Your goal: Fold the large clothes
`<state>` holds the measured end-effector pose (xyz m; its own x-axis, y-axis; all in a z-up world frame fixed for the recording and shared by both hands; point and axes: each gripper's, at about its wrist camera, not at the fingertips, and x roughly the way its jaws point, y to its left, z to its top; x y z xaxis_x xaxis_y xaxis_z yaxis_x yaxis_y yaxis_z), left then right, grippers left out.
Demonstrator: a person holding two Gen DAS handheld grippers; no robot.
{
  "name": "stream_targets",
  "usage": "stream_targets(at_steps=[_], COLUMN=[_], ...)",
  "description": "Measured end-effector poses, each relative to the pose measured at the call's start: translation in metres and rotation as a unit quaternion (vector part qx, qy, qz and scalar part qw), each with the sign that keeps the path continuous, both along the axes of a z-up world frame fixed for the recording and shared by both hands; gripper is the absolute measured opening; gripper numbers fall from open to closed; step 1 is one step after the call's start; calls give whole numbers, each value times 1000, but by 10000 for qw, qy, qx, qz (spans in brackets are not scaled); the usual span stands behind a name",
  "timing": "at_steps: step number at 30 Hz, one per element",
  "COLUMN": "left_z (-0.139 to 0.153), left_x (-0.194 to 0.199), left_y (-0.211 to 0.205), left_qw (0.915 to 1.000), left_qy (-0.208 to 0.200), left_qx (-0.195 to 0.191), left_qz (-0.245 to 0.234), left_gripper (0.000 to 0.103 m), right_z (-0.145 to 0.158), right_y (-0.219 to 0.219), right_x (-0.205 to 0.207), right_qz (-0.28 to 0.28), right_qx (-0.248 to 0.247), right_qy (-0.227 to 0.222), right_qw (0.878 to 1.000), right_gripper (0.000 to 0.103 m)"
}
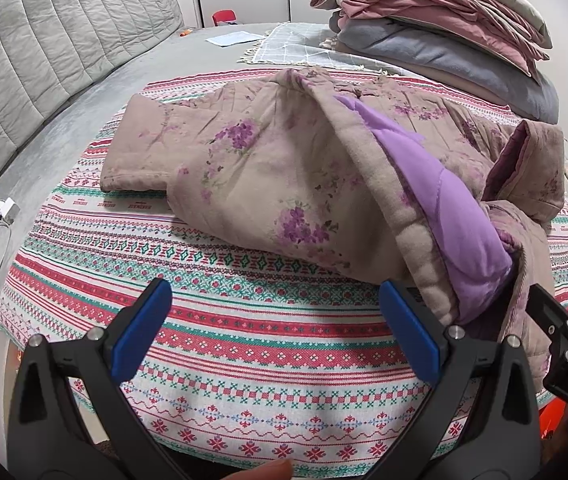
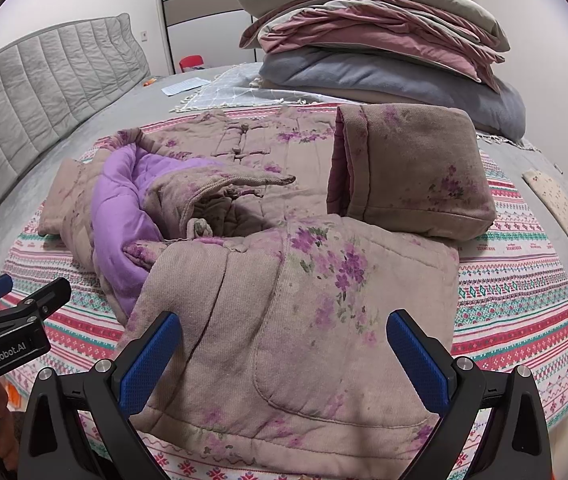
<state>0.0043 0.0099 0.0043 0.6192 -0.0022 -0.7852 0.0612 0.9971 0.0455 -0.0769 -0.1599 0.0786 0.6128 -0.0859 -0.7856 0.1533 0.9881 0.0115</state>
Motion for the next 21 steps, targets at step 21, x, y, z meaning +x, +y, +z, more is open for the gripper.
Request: stream_targets(at_steps=[21], left_z=[0], left_x=[3], left_y=[5], left_qw=[9999], left_qy=[-72], left_qx=[116], left_qz=[20], left_gripper=[103], right_z=[-4], right_y=[-4], right_x=[-3], right_qz=[-23], right_qx=[-3], right_qy=[-9], right_qw=[10000], right_gripper=[103])
